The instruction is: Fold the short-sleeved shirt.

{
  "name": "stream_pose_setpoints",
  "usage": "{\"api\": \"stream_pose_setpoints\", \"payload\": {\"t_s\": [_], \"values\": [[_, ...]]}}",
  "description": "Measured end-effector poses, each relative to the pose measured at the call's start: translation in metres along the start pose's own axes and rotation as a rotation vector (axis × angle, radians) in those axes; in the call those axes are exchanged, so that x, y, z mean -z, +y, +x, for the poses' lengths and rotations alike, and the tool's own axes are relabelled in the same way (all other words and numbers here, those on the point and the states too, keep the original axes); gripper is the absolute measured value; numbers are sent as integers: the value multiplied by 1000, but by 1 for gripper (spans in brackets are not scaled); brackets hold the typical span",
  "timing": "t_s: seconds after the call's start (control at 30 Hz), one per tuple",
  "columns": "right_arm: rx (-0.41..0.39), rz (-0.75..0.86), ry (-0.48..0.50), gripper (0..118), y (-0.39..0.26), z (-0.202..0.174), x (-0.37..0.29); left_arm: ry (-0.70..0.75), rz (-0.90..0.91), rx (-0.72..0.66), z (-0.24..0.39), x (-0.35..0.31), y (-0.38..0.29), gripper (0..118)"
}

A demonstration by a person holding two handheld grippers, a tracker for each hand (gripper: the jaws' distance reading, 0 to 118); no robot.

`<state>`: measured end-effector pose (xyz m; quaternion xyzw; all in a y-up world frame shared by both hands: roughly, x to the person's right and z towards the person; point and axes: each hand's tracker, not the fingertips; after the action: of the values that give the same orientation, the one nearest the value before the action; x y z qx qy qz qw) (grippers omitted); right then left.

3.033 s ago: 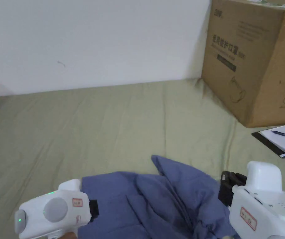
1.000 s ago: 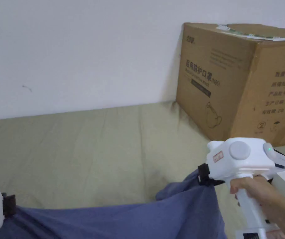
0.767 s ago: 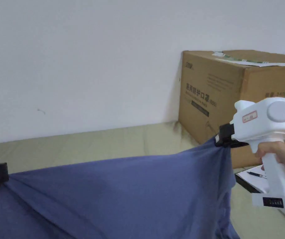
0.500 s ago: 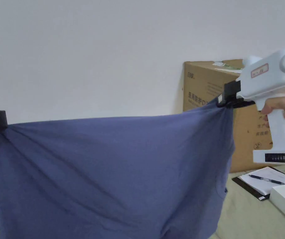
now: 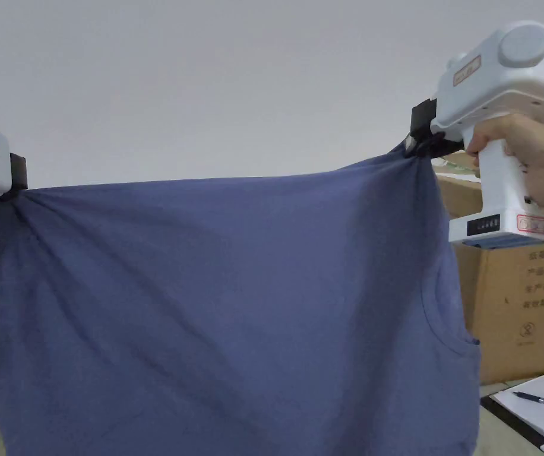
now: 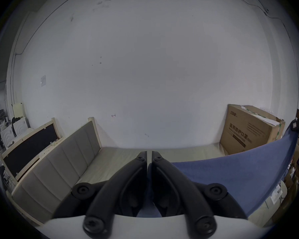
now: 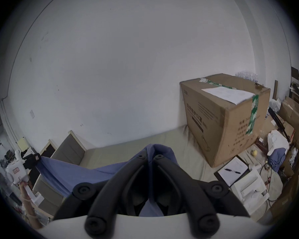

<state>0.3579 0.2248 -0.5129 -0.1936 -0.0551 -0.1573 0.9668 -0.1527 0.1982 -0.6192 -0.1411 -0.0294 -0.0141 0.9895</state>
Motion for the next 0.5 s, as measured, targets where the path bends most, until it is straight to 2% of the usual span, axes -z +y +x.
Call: {"api": "stream_pose_setpoints", "payload": {"t_s": [0.13, 0.23, 0.3, 0.5], "values": [[42, 28, 0, 1, 46, -9, 38, 41, -2, -7, 8, 50, 32, 1], [17, 45, -10, 1, 73, -16, 59, 50, 7, -14, 8, 77, 60, 1], [-29, 68, -9, 1, 90, -21, 66, 72, 47, -28, 10, 86, 77, 1], [-34, 112, -21, 1, 121, -26, 81, 101, 132, 38, 19, 100, 112, 1]]}}
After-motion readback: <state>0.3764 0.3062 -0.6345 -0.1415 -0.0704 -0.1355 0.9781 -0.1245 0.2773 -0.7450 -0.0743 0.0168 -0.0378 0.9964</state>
